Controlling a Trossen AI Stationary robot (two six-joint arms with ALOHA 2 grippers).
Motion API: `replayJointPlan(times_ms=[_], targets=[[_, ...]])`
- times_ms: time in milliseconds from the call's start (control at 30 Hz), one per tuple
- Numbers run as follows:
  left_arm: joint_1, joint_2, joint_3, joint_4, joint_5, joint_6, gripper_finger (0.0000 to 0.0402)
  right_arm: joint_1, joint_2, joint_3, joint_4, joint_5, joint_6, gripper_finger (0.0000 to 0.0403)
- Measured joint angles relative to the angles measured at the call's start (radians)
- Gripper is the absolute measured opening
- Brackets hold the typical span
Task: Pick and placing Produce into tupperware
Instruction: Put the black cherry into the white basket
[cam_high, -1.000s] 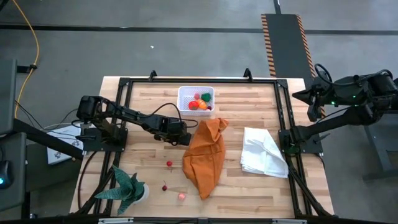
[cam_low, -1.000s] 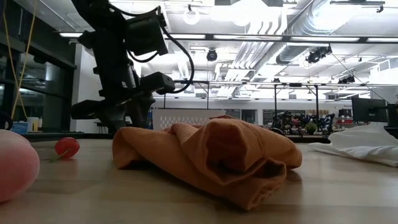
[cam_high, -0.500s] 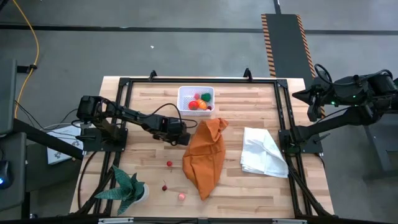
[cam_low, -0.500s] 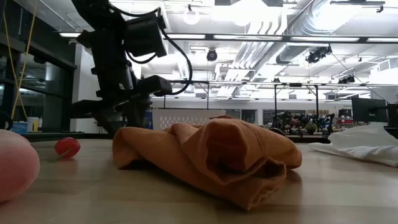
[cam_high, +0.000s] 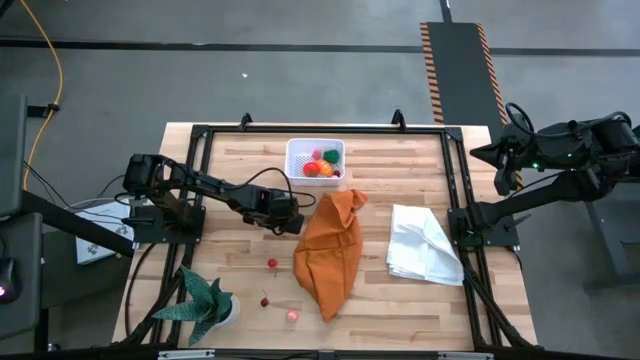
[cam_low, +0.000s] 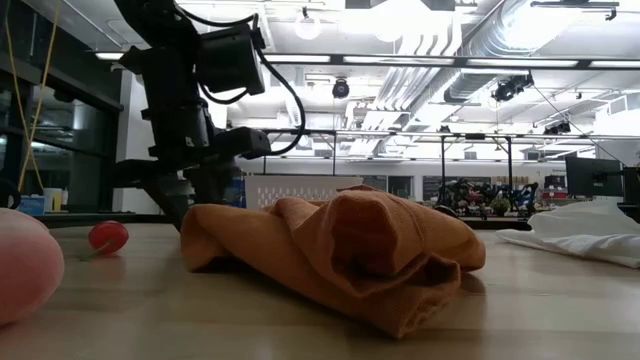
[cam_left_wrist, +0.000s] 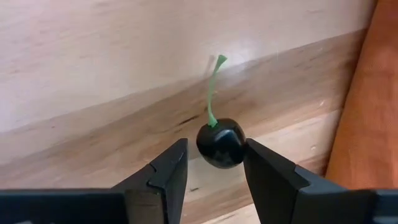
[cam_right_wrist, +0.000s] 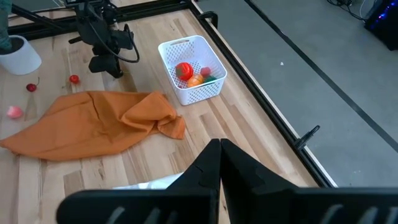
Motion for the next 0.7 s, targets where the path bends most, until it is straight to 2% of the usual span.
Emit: replayJointPlan(times_ms=[700], targets=[[0.001,0.0,0.0,0.007,-0.029,-0.002,0.0143,0.0,0.0,0.0,0.0,0.0,0.0,0.0]])
